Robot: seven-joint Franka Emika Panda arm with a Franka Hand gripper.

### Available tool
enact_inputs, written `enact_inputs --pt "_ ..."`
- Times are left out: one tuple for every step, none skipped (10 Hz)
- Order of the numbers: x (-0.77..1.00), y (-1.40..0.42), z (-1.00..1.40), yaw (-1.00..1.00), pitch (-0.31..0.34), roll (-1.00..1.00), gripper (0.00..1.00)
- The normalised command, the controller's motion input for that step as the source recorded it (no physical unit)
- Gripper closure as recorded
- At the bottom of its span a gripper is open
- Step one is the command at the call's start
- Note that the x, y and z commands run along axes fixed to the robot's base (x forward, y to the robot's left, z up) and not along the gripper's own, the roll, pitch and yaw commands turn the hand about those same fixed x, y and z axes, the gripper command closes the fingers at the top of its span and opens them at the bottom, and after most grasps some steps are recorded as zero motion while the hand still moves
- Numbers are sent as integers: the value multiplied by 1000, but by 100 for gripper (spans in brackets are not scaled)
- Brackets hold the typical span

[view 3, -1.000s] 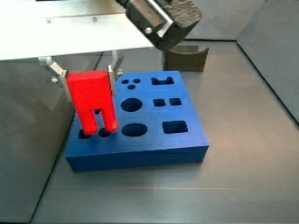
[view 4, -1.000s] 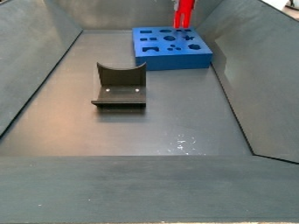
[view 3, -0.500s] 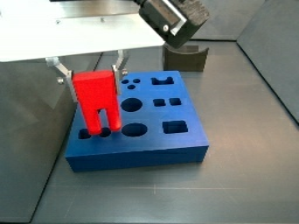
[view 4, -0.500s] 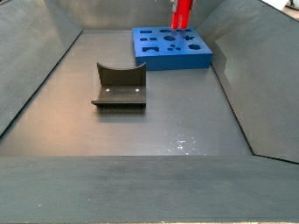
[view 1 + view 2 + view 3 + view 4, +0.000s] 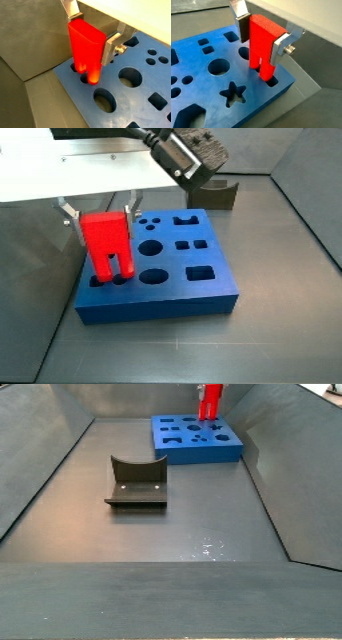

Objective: Pick up the square-circle object. Move up. Place the square-circle object on the fixture. Regrasp the square-circle object. Move to above the board. Insert the square-circle object.
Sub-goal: Insert the square-circle object.

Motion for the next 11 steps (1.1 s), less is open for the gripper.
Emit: enact_inputs --pt "14 -237 -780 -183 -39 291 100" --pt "0 -329 -740 -266 -54 306 100" --pt "0 -389 -700 -280 -64 319 100" --pt "0 -269 -726 -197 -49 316 100" --pt "0 -29 -797 -74 -26 290 100" --pt "20 0 -854 -20 -9 263 100" --pt "31 0 -854 -26 -9 259 100" --pt "0 0 -820 -29 -11 270 100" --pt "0 -6 -217 0 -10 99 100" --pt "0 0 -234 0 -20 79 100" --pt "17 0 -649 154 -4 259 100"
